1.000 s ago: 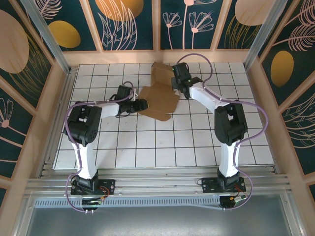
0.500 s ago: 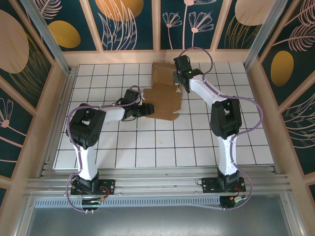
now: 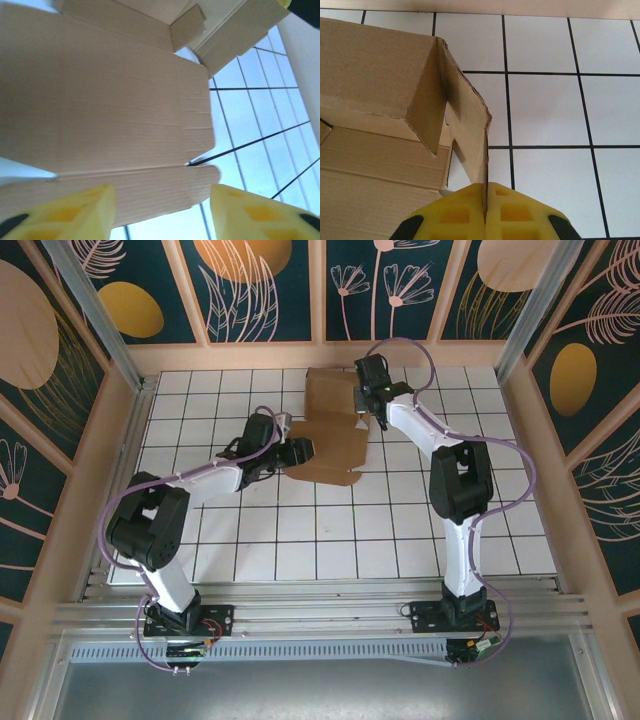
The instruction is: Fold the paper box
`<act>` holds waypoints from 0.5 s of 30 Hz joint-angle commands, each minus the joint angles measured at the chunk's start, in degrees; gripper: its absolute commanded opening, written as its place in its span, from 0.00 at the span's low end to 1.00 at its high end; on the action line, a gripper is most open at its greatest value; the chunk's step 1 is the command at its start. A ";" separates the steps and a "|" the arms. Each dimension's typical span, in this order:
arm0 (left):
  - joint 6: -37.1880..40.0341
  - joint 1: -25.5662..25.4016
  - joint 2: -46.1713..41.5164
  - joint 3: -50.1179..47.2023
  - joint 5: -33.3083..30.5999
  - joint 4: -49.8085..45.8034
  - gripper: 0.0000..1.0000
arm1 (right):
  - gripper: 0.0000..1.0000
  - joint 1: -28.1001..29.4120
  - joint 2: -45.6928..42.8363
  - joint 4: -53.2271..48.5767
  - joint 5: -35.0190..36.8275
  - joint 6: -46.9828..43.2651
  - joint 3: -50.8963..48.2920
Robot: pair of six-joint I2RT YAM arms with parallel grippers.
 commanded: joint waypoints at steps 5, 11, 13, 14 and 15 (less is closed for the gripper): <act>-7.63 -7.79 12.79 14.20 -2.04 1.74 0.20 | 0.02 0.19 -1.95 -1.59 -0.61 -0.63 -2.75; -11.79 -8.26 24.50 24.57 -4.31 1.90 0.04 | 0.02 0.24 -2.01 -1.44 -0.94 -0.41 -3.19; -12.56 -8.26 28.23 28.06 -1.42 2.43 0.03 | 0.02 0.27 -2.22 -1.31 -1.07 -0.30 -3.45; -12.83 -8.24 29.58 29.31 -0.48 2.60 0.02 | 0.02 0.27 -2.31 -1.25 -1.14 -0.28 -3.54; -13.04 -8.37 30.79 30.34 -0.27 2.28 0.02 | 0.02 0.28 -2.34 -1.27 -1.15 -0.25 -3.62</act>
